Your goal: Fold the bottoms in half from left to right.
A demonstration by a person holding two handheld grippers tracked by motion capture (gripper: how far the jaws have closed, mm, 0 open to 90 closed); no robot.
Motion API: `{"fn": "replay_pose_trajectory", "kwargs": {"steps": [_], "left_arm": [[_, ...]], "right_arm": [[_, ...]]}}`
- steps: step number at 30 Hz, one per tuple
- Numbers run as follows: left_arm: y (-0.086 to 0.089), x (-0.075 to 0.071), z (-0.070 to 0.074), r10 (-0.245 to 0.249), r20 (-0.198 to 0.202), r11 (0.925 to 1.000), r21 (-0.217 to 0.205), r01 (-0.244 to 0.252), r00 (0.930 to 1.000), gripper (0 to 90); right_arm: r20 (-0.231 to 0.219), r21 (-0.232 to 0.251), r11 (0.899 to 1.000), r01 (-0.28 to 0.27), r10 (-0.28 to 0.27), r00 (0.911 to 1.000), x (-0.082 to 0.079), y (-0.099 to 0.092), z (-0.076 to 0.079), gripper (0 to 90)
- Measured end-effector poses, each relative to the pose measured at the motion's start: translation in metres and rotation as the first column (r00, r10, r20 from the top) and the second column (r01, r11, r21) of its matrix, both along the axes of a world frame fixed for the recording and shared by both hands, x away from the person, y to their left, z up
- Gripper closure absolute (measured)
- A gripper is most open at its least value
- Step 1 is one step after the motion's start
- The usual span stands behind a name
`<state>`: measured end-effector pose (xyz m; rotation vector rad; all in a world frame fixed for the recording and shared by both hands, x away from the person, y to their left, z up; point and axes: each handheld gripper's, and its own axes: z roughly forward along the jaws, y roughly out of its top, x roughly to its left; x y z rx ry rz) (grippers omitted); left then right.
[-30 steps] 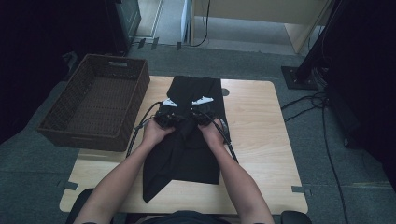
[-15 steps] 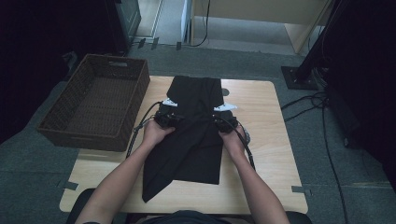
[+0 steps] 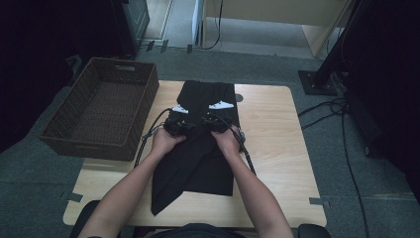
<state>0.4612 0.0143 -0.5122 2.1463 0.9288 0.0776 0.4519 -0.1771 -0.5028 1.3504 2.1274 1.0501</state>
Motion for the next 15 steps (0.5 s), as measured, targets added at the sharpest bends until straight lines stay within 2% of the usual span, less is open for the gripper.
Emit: {"fn": "replay_pose_trajectory", "kwargs": {"steps": [2,3,5,6,8,9,11,12,13,15], "left_arm": [[0.001,0.001,0.000,0.005,0.006,0.9999,0.011,-0.005,1.0000,85.3],[0.002,0.001,0.001,0.010,0.005,0.9998,0.018,-0.010,0.9999,86.6],[0.003,0.002,0.001,0.010,0.004,0.9997,0.021,-0.010,0.9999,88.1],[0.004,0.002,0.001,0.017,-0.001,0.9997,0.018,-0.017,0.9999,88.5],[0.004,0.003,0.001,0.022,0.004,0.9995,0.020,-0.022,0.9997,88.8],[0.005,0.003,0.002,0.024,0.005,0.9993,0.029,-0.024,0.9997,88.8],[0.007,0.004,0.002,0.035,0.008,0.9987,0.036,-0.035,0.9993,88.8],[0.007,0.004,0.002,0.035,0.008,0.9987,0.036,-0.035,0.9993,88.8],[0.009,0.006,0.002,0.041,0.003,0.9986,0.032,-0.041,0.9991,88.8],[0.011,0.006,0.002,0.044,-0.002,0.9987,0.027,-0.044,0.9990,88.9]], "right_arm": [[-0.021,-0.044,0.999,0.011,-0.012,0.9997,0.004,0.003,-0.007,49.4],[-0.028,-0.057,0.998,0.019,-0.020,0.9994,0.005,0.003,-0.009,53.3],[-0.037,-0.069,0.997,0.024,-0.026,0.9990,0.005,0.002,-0.012,56.5],[-0.046,-0.047,0.999,0.019,-0.021,0.9987,0.004,-0.004,-0.011,82.4],[-0.067,-0.101,0.995,0.008,-0.015,0.9976,0.002,-0.009,-0.005,87.2],[-0.061,-0.097,0.995,0.007,-0.013,0.9981,0.000,-0.014,-0.001,87.5],[-0.032,-0.051,0.998,0.027,-0.029,0.9991,-0.005,-0.025,0.009,87.7],[-0.032,-0.051,0.998,0.027,-0.029,0.9991,-0.005,-0.025,0.009,87.7],[0.004,-0.011,0.999,0.046,-0.046,0.9989,-0.013,-0.041,0.021,87.7],[0.020,0.007,0.998,0.065,-0.065,0.9977,-0.020,-0.056,0.027,87.3]]}}
